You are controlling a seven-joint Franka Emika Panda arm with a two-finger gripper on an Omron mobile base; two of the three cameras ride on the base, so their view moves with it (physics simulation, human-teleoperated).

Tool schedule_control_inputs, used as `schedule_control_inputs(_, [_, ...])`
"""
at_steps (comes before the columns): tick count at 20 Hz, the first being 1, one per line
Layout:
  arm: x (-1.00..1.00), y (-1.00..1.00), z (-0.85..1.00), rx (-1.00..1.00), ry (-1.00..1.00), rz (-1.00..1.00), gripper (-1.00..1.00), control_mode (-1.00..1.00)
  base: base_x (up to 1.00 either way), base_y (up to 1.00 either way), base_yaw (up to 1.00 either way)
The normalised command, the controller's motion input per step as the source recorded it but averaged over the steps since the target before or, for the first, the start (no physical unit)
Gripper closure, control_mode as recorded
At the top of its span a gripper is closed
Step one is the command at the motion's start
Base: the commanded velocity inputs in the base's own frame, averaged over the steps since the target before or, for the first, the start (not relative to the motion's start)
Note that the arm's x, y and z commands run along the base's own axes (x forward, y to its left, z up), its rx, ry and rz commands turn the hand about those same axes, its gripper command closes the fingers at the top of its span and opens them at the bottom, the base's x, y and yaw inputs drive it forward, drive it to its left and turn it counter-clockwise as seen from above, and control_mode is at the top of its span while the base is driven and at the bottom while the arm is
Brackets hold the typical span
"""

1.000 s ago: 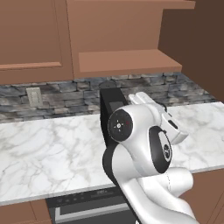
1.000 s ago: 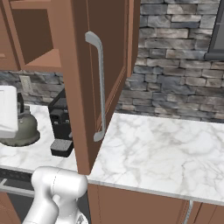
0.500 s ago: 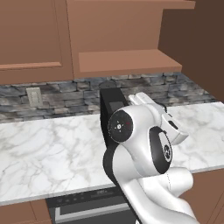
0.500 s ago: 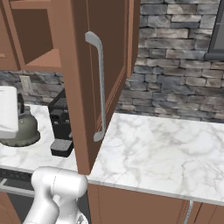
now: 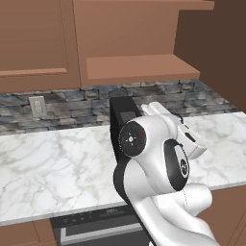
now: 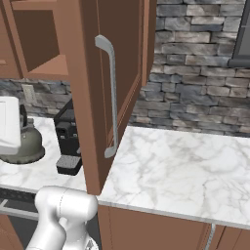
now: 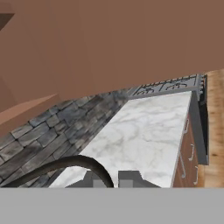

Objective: Open the cabinet, pick the kettle from the cabinet, and place it in the sink.

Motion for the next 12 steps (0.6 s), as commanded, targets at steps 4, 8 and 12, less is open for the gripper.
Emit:
schedule_control_inputs(4, [0.0,0.0,0.0,0.0,0.0,0.0,1.0,-1.0,0.0,0.0,0.0])
schedule_control_inputs(8, [0.0,0.0,0.0,0.0,0.0,0.0,1.0,1.0,0.0,0.0,0.0])
schedule_control_inputs(12, [0.0,0.0,0.0,0.0,0.0,0.0,1.0,1.0,0.0,0.0,0.0])
